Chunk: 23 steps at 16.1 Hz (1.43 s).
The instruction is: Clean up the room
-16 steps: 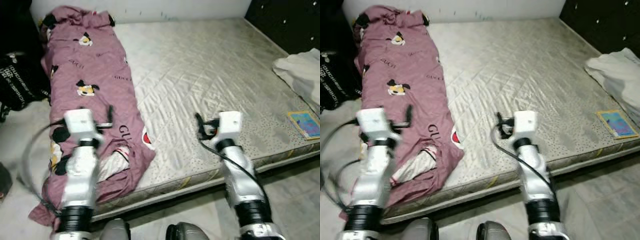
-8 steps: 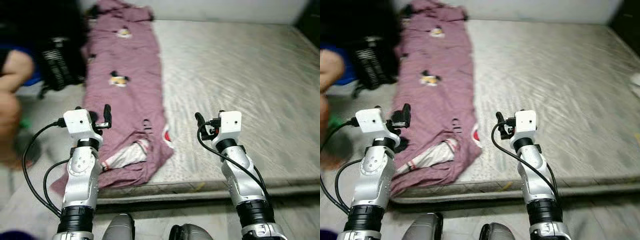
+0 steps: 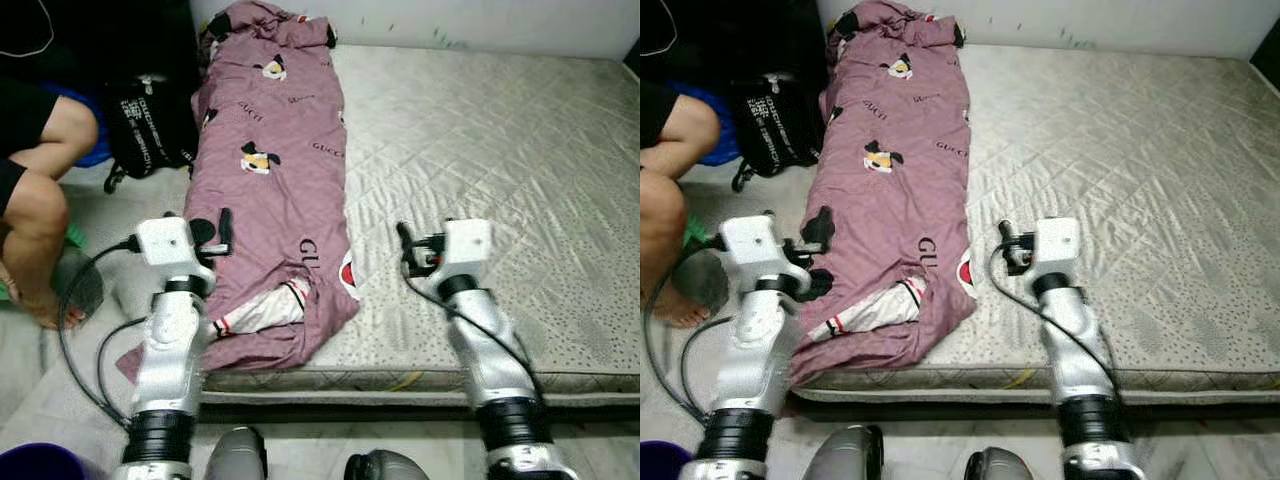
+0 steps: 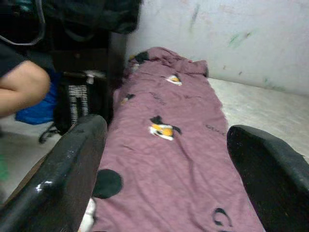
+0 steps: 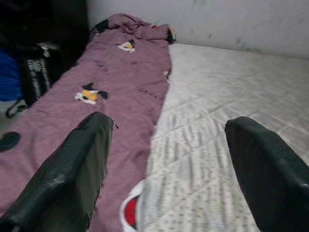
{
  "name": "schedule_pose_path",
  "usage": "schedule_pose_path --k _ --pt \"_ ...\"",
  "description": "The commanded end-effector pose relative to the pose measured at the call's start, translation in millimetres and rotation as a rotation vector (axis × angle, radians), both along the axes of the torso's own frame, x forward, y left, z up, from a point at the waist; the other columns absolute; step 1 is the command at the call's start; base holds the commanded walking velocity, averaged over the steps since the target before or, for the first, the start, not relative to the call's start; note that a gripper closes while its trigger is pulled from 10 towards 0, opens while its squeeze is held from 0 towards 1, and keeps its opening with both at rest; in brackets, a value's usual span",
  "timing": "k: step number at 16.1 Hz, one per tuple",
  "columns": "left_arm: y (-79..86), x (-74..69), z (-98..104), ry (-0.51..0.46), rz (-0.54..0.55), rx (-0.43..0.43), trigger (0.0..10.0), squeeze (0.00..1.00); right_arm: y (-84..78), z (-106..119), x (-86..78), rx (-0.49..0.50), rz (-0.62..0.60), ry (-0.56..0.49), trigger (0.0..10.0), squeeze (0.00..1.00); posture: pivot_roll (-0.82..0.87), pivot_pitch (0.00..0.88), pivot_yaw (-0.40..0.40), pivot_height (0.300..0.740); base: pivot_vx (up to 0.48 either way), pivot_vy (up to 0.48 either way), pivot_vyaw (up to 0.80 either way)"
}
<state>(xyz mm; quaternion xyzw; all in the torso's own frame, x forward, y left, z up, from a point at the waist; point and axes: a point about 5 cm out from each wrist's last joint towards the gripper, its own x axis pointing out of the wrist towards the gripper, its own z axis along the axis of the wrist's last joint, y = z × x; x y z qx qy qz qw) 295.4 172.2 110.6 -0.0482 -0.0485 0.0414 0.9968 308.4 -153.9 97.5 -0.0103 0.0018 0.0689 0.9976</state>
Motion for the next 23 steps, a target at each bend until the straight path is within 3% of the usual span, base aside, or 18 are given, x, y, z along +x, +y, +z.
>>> schedule_pose_path --k 1,4,13,17,19,23 --pt "-3.1 -0.4 -1.2 0.009 -0.015 -0.007 10.0 0.0 -6.5 0.4 -0.4 -0.004 -0.021 0.001 10.0 0.0 0.01 0.078 -0.048 0.74 0.0 0.48 0.0" --pt "-3.7 -0.3 -1.0 0.006 -0.017 -0.009 10.0 0.0 -6.8 0.8 -0.2 -0.006 -0.02 -0.001 10.0 0.0 0.01 0.082 -0.05 0.74 0.0 0.48 0.0" --pt "-0.3 -1.1 0.2 0.004 0.02 -0.014 10.0 0.0 -6.3 2.6 0.1 -0.001 -0.018 -0.003 10.0 0.0 0.01 0.087 -0.04 0.74 0.0 0.0 0.0" --pt "7.5 -4.7 6.8 -0.005 0.044 0.075 10.0 0.0 0.8 5.7 4.6 -0.019 0.002 -0.022 10.0 0.0 0.05 0.097 -0.045 0.74 0.0 0.0 0.0" --pt "17.3 -10.2 4.9 0.004 0.065 0.061 10.0 0.0 8.2 6.6 6.8 -0.021 0.034 -0.024 10.0 0.0 0.05 0.124 -0.049 0.74 0.0 0.0 0.0" --pt "18.0 -19.5 -4.3 0.047 0.056 0.084 10.0 0.0 18.4 2.6 1.2 -0.007 0.058 -0.021 10.0 0.0 0.05 0.131 -0.042 0.74 0.0 0.0 0.0"
